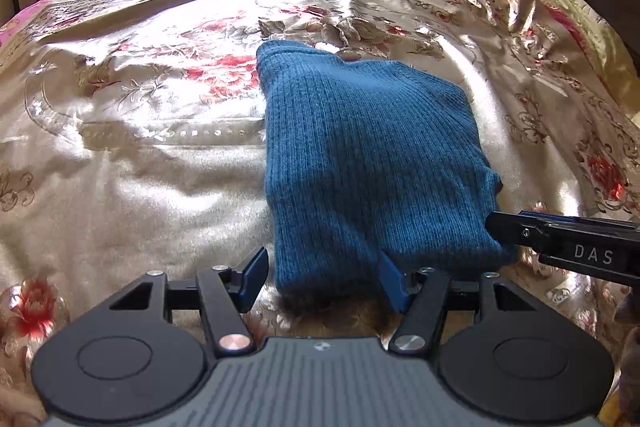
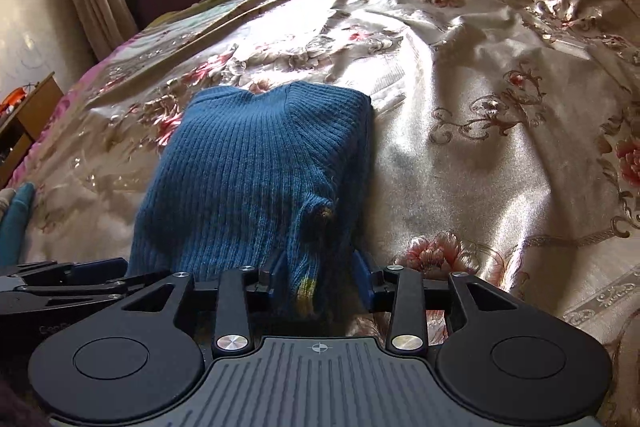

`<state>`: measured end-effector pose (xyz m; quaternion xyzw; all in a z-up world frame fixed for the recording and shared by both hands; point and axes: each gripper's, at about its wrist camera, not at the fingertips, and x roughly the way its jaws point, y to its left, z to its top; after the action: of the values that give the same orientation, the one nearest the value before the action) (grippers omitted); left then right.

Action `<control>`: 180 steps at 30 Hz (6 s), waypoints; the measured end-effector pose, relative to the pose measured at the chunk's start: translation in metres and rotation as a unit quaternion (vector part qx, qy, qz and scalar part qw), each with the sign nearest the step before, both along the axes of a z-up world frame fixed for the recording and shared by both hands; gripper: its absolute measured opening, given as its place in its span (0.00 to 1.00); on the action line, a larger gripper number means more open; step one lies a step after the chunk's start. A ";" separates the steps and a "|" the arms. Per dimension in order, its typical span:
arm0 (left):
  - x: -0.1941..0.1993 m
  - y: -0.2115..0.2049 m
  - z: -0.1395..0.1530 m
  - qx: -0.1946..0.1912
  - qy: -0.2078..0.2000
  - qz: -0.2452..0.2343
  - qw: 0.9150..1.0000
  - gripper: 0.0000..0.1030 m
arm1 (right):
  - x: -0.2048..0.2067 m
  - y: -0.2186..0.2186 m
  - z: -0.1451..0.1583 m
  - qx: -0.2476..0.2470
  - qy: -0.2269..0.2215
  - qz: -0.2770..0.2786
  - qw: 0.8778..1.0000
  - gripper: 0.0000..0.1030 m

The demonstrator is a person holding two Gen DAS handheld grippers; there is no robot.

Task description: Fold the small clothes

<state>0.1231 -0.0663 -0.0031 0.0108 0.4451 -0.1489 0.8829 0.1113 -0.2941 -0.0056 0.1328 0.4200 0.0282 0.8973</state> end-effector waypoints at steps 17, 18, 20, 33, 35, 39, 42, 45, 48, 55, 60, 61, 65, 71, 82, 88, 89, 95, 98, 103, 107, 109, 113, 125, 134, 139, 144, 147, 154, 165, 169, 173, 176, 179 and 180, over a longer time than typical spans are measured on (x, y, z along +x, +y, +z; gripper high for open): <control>0.000 0.015 0.008 -0.022 -0.015 0.013 1.000 0.63 | -0.002 -0.003 0.006 0.001 -0.012 -0.022 1.000 0.52; 0.003 0.015 0.009 -0.024 -0.017 0.013 0.999 0.63 | 0.000 -0.004 0.005 0.003 -0.012 -0.022 1.000 0.54; 0.008 0.015 0.011 -0.030 -0.022 0.013 0.999 0.64 | 0.005 -0.005 0.004 0.008 -0.014 -0.024 1.000 0.56; 0.055 0.020 -0.009 -0.098 0.000 -0.001 0.995 0.73 | 0.040 -0.020 -0.031 0.093 -0.001 -0.033 0.995 0.64; 0.059 0.021 -0.016 -0.111 0.012 -0.001 0.994 0.74 | 0.039 -0.021 -0.033 0.102 -0.008 -0.027 0.994 0.65; 0.060 0.022 -0.020 -0.134 0.020 -0.008 0.991 0.75 | 0.040 -0.027 -0.036 0.131 -0.016 -0.024 0.991 0.65; 0.062 0.020 -0.023 -0.133 0.023 -0.018 0.991 0.77 | 0.042 -0.032 -0.038 0.160 -0.018 -0.027 0.987 0.65; 0.061 0.013 -0.024 -0.113 0.019 -0.027 0.993 0.77 | 0.047 -0.025 -0.041 0.153 -0.018 -0.017 0.988 0.63; 0.059 0.007 -0.024 -0.096 0.017 -0.039 0.994 0.77 | 0.053 -0.021 -0.044 0.162 -0.014 -0.009 0.987 0.52; 0.048 0.010 -0.022 -0.085 0.020 -0.045 0.995 0.70 | 0.053 -0.010 -0.050 0.199 -0.006 0.016 0.980 0.42; 0.029 0.021 -0.017 -0.069 0.018 -0.030 0.997 0.68 | 0.049 0.005 -0.049 0.211 -0.004 0.060 0.976 0.39; 0.026 0.023 -0.016 -0.065 0.018 -0.025 0.997 0.68 | 0.048 0.008 -0.049 0.212 -0.004 0.071 0.975 0.39; 0.026 0.024 -0.019 -0.054 0.028 -0.009 0.998 0.68 | 0.049 0.013 -0.050 0.209 0.003 0.082 0.974 0.37; 0.027 0.004 -0.019 -0.013 0.020 -0.012 1.000 0.70 | 0.048 -0.010 -0.053 0.222 0.012 0.050 0.974 0.33; 0.000 0.024 -0.002 0.005 0.004 0.030 1.000 0.72 | 0.032 -0.009 -0.043 0.176 0.002 0.038 0.984 0.38; -0.027 0.027 0.004 0.033 -0.021 0.034 0.999 0.72 | 0.007 -0.007 -0.029 0.117 -0.017 0.018 0.993 0.41; -0.031 0.028 0.003 0.039 -0.019 0.035 0.998 0.73 | 0.003 -0.006 -0.028 0.106 -0.017 0.014 0.994 0.41; -0.048 0.041 -0.005 0.032 -0.007 0.046 0.998 0.73 | -0.016 -0.005 -0.023 0.074 -0.011 -0.019 0.997 0.42; -0.054 0.046 -0.007 0.021 -0.009 0.051 0.998 0.74 | -0.027 -0.005 -0.012 0.058 -0.022 -0.031 0.998 0.42; -0.057 0.048 -0.007 0.019 -0.018 0.054 0.998 0.78 | -0.044 0.005 0.009 0.031 -0.052 -0.038 0.997 0.42; -0.058 0.051 -0.004 0.012 -0.024 0.056 0.998 0.80 | -0.046 0.020 0.015 0.021 -0.056 -0.015 0.998 0.42; -0.060 0.053 -0.005 0.010 -0.026 0.060 0.998 0.82 | -0.043 0.029 0.010 0.002 -0.046 0.001 0.999 0.42; -0.064 0.055 -0.009 0.015 -0.023 0.062 0.998 0.83 | -0.035 0.031 -0.007 -0.029 -0.005 -0.008 1.000 0.42; -0.072 0.049 -0.009 0.029 -0.022 0.063 0.997 0.89 | -0.065 0.054 0.011 -0.043 -0.025 0.019 0.999 0.50; -0.080 0.040 -0.007 0.040 -0.015 0.055 0.998 0.94 | -0.076 0.065 0.011 -0.064 -0.024 0.024 0.997 0.60; -0.083 0.037 -0.006 0.050 -0.009 0.050 0.997 0.95 | -0.084 0.064 0.010 -0.068 -0.020 0.018 0.997 0.69; -0.086 0.035 -0.006 0.052 0.003 0.048 0.997 0.96 | -0.089 0.066 0.010 -0.074 -0.019 0.015 0.997 0.73; -0.088 0.037 -0.004 0.044 0.007 0.049 0.998 0.96 | -0.092 0.066 0.012 -0.073 -0.023 0.014 0.997 0.76; -0.090 0.037 -0.004 0.037 0.019 0.052 0.998 0.96 | -0.096 0.066 0.012 -0.075 -0.020 0.011 0.997 0.77; -0.090 0.041 -0.002 0.026 0.032 0.062 0.997 0.96 | -0.100 0.066 0.013 -0.073 -0.015 0.012 0.997 0.77; -0.090 0.042 -0.001 0.025 0.034 0.064 0.997 0.96 | -0.102 0.067 0.012 -0.078 -0.010 0.013 0.997 0.79; -0.092 0.042 -0.001 0.024 0.036 0.064 0.997 0.96 | -0.101 0.066 0.010 -0.079 -0.003 0.008 0.997 0.79; -0.093 0.043 0.001 0.021 0.037 0.064 0.997 0.96 | -0.101 0.066 0.009 -0.084 0.000 0.007 0.996 0.79; -0.094 0.043 0.002 0.020 0.036 0.066 0.997 0.96 | -0.101 0.067 0.008 -0.084 0.001 0.009 0.996 0.79; -0.094 0.043 0.003 0.021 0.037 0.067 0.997 0.96 | -0.102 0.067 0.009 -0.084 0.001 0.009 0.996 0.79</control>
<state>0.0286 -0.0231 -0.0006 -0.0057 0.4800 -0.0799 0.8736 0.0098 -0.2268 0.0030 0.0532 0.4229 0.0006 0.9046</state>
